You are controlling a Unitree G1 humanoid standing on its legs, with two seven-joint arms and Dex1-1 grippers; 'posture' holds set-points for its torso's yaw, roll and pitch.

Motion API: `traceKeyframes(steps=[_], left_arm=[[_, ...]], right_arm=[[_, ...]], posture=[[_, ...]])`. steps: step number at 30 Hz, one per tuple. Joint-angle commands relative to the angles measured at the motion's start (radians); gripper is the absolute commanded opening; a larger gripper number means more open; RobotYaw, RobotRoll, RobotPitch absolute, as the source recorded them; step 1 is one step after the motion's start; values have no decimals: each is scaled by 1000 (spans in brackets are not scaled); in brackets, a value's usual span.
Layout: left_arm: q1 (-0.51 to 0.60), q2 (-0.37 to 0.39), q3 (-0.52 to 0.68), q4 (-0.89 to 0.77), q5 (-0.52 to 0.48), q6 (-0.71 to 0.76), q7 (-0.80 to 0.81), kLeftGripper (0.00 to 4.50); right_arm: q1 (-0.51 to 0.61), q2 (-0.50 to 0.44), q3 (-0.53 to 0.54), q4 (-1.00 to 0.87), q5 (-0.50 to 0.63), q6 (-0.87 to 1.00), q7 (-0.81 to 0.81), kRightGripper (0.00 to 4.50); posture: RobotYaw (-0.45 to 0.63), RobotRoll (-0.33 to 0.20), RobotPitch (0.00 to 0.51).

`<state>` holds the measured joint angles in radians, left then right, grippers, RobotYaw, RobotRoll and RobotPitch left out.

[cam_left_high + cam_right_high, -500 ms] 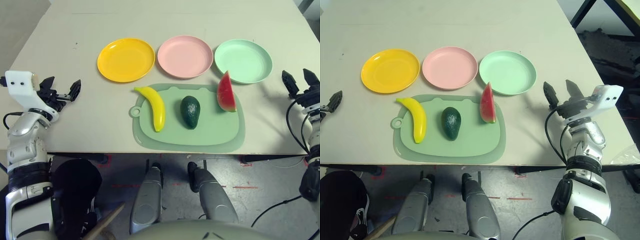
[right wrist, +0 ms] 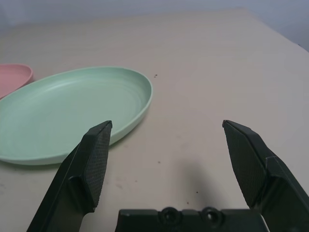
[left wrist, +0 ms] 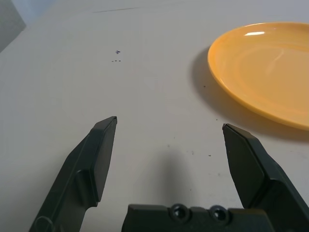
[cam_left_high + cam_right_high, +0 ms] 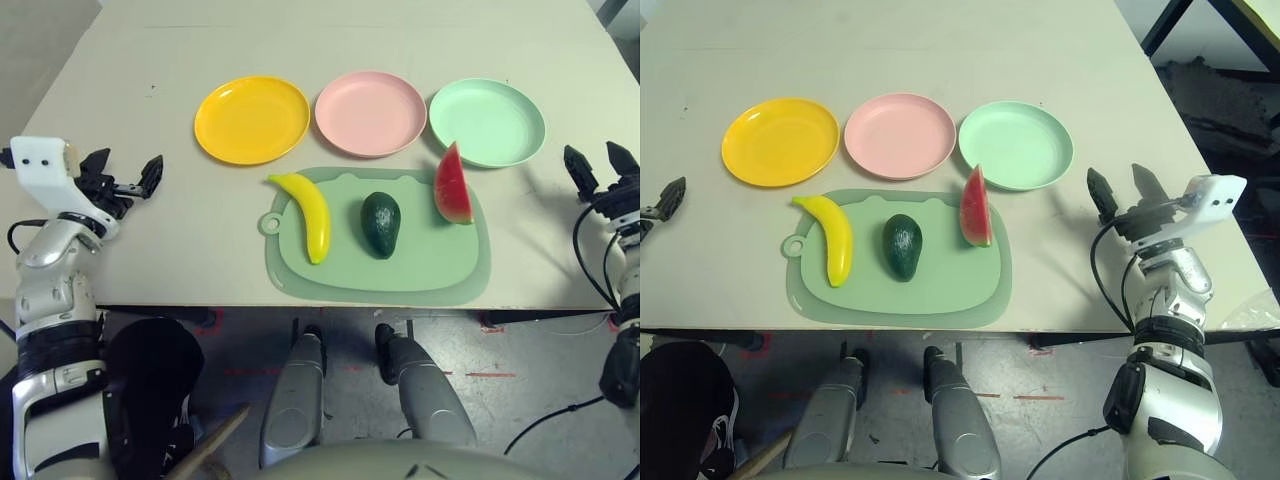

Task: Place the fruits into color-matched plates.

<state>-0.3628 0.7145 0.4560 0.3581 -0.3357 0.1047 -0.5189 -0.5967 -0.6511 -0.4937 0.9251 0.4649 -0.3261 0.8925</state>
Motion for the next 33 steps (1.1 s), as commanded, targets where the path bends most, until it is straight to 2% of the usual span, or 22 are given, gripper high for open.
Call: traceKeyframes(steps=[1,4,7,11,14,15,17,18,23,26,33], left_arm=[[60,27,-6,-69,-96,32,-189,4460],[122,60,-21,-214,-264,121,-451,4460],[183,145,-52,-311,-345,211,-661,4460],[187,227,-97,-343,-357,249,-798,4460],[165,251,-133,-356,-339,247,-840,4460],[156,255,-143,-356,-334,244,-850,4460],[138,258,-160,-356,-325,241,-862,4460],[131,260,-169,-354,-318,236,-867,4460],[110,262,-188,-334,-290,221,-887,4460],[98,261,-197,-326,-285,225,-899,4460],[52,281,-213,-291,-271,222,-954,4460]], right_arm=[[56,-48,9,-92,10,27,81,4500],[123,-108,82,-287,-1,86,217,4500],[151,-224,166,-500,-15,186,330,4500],[31,-371,251,-582,-34,275,455,4500],[-105,-442,341,-579,-78,280,571,4500],[-182,-449,386,-550,-129,248,589,4500],[-348,-428,482,-473,-256,166,591,4500],[-421,-405,523,-450,-286,149,613,4500],[-646,-295,642,-370,-336,31,721,4500],[-726,-246,710,-276,-361,-75,722,4500],[-805,-212,928,-149,-372,-360,722,4500]], posture=[[1,0,340],[1,0,337],[-14,0,334],[-17,0,327],[-18,0,322],[-35,0,319],[-39,0,313],[-36,0,312],[-51,0,309],[-51,0,309],[-59,0,315]])
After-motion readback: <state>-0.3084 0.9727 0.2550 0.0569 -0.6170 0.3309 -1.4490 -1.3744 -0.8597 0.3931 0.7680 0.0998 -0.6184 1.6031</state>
